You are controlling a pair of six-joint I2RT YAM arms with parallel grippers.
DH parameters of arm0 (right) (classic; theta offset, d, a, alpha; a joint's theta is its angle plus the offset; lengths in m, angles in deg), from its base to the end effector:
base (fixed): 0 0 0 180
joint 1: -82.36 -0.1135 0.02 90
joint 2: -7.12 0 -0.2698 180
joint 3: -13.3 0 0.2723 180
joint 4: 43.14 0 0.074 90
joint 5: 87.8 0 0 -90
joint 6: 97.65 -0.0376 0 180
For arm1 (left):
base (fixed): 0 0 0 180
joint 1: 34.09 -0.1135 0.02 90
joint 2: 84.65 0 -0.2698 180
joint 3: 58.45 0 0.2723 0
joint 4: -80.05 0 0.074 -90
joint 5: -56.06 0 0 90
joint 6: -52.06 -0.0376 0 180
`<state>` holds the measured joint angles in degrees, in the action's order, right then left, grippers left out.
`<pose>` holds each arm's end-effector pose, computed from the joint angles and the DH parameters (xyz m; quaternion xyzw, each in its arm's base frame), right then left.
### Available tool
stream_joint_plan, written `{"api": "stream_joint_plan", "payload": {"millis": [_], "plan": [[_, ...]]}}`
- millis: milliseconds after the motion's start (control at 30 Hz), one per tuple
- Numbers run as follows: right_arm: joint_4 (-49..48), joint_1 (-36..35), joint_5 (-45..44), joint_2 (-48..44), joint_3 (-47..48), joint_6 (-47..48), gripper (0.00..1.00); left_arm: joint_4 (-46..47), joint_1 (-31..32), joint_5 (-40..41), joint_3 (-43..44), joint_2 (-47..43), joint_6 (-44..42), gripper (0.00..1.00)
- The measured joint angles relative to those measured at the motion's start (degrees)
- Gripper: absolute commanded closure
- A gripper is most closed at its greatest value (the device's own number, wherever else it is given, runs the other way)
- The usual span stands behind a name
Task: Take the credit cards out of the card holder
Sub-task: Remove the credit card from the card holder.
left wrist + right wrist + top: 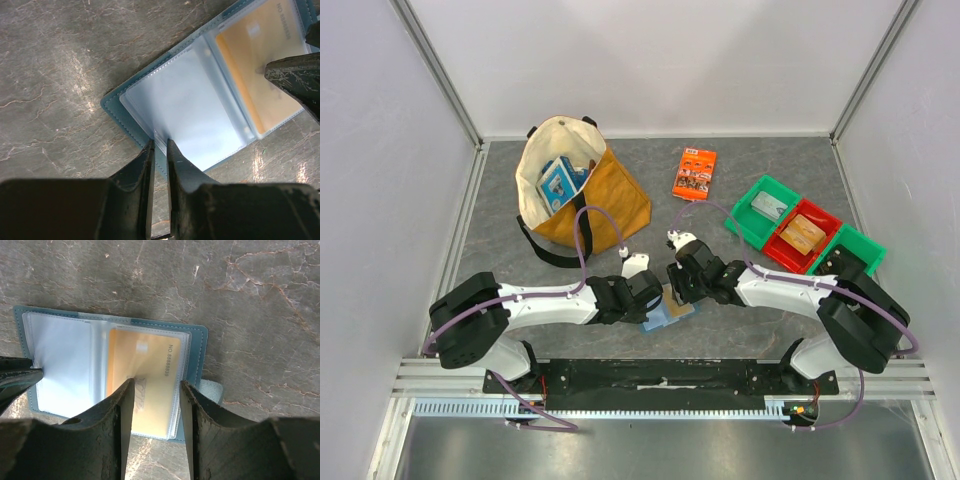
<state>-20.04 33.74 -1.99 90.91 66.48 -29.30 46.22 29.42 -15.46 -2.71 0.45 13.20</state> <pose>0.1945 0.2167 0.1532 -0.2104 0.9261 0.1507 0.2745 0.1372 -0.2486 0.1509 0.0664 0.9586 -0.1083 0.2550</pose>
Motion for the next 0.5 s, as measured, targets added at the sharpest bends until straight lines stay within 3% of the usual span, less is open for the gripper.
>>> {"api": "stream_joint_plan", "payload": {"millis": [500], "plan": [[-0.2, 0.1, 1.9, 0.0, 0.0, 0.0, 0.54, 0.0, 0.0, 0.0, 0.0, 0.0, 0.0, 0.80]]}}
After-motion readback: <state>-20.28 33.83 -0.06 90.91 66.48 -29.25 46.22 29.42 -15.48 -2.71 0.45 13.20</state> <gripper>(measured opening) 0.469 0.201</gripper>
